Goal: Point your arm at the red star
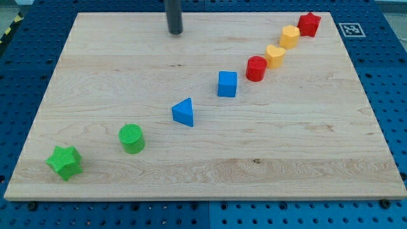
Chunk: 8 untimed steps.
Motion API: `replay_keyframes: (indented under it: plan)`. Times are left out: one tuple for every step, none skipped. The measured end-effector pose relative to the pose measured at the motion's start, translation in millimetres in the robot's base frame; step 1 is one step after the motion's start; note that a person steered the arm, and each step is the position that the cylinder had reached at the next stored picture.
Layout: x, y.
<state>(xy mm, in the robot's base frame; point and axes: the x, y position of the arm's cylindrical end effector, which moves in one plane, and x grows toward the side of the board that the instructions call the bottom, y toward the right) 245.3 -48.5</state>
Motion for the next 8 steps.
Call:
replay_keyframes:
  plan:
    - [-27,53]
    - [-52,107]
    - [-53,132]
    - [-53,164]
    - [-54,201]
    - [-54,251]
    - [-54,319]
    - [-35,349]
